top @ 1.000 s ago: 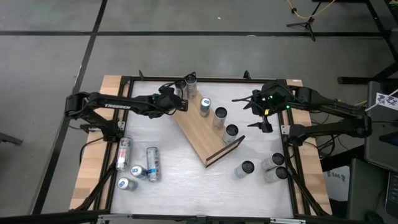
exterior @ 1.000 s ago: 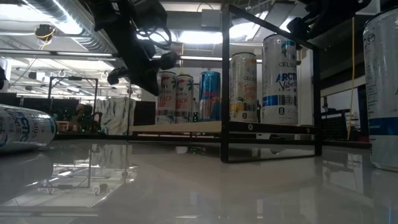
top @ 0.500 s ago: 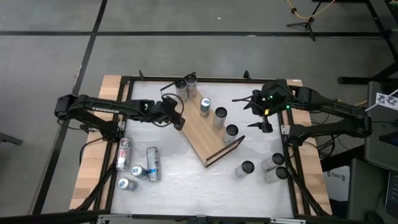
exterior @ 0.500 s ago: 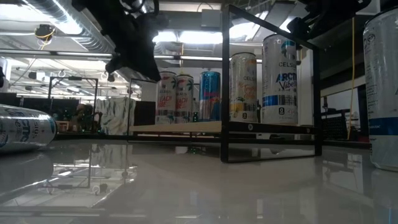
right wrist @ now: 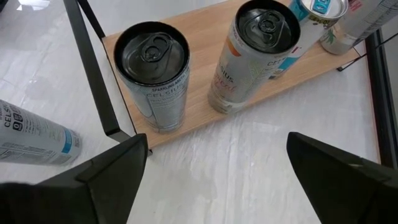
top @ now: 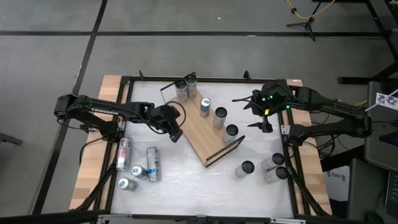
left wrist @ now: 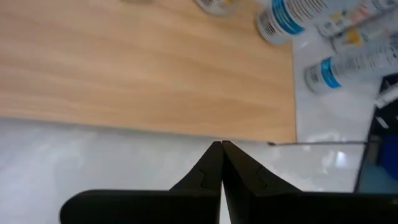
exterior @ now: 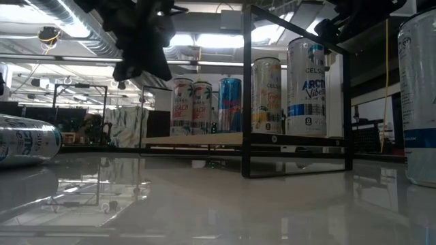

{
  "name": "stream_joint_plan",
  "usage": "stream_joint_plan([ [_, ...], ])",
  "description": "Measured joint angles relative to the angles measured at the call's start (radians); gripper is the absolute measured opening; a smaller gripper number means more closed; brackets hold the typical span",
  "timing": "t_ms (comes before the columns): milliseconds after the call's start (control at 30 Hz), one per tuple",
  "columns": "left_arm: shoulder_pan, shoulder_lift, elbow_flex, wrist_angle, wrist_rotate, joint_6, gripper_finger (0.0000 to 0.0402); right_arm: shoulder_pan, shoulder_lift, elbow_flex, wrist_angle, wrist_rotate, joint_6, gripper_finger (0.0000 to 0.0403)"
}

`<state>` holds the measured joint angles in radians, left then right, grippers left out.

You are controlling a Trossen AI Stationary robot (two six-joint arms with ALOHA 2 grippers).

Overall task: Place canned beverage on shelf
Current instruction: Put the white-pink soda can on the shelf and align with the other white-pink soda can

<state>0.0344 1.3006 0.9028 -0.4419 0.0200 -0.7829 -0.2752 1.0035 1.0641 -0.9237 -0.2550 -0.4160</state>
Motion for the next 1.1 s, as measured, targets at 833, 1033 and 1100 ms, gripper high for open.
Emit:
stream_joint_plan([
  [833, 0.031, 0.001, 0.0, -0.15, 0.008, -0.036, 0.0, 0.0, 0.0, 0.0, 0.0, 0.0, 0.0, 0.0379],
  [1033, 0.031, 0.001, 0.0, -0.151, 0.053, -0.045, 0.0001, 0.0, 0.0, 0.0, 0.001, 0.0, 0.0, 0.0379],
  [1100, 0.031, 0.001, 0.0, -0.151, 0.074, -0.045, 0.0009, 0.0, 0.0, 0.0, 0.0, 0.0, 0.0, 0.0379],
])
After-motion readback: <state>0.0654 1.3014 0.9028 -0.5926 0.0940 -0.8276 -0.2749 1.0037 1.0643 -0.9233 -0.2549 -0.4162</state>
